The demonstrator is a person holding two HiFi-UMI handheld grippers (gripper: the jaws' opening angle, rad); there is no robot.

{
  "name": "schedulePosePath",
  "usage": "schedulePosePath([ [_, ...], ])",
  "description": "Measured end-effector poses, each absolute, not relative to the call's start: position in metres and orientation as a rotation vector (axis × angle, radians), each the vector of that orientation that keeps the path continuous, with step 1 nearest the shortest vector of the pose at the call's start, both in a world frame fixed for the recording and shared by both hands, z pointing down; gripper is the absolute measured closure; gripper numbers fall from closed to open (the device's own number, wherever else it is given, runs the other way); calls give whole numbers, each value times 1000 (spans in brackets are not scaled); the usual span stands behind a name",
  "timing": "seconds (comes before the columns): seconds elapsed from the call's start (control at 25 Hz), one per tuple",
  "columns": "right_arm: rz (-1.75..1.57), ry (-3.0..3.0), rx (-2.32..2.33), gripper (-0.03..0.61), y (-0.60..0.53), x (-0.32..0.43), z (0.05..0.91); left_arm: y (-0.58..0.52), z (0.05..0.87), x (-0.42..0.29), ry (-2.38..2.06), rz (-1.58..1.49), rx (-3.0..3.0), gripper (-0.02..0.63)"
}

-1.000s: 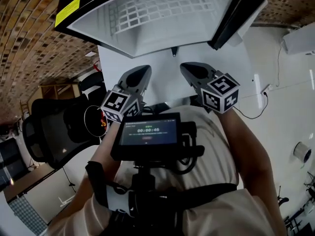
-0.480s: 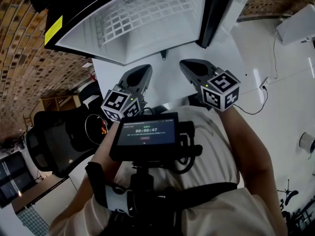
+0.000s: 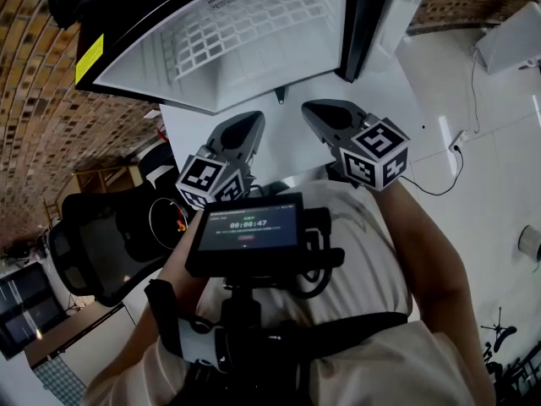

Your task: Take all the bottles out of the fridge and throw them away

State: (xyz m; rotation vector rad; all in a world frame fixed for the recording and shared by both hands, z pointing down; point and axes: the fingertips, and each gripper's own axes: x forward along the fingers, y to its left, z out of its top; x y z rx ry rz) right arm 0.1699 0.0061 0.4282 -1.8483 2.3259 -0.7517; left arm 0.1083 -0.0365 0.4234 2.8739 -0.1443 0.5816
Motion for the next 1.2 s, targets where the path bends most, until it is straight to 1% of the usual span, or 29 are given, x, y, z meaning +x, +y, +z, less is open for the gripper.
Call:
schedulePosePath([
  [0.24, -719, 2308, -1847, 578, 8, 177, 428, -34, 427, 107, -168, 592, 2874, 606],
  [0.64, -645, 2414, -1818, 578, 1, 163, 422, -38, 425, 98, -211, 591, 2875, 607],
  [1.2, -660, 2431, -1786, 578, 1, 156, 425, -39, 429, 94, -229, 600, 2864, 606],
])
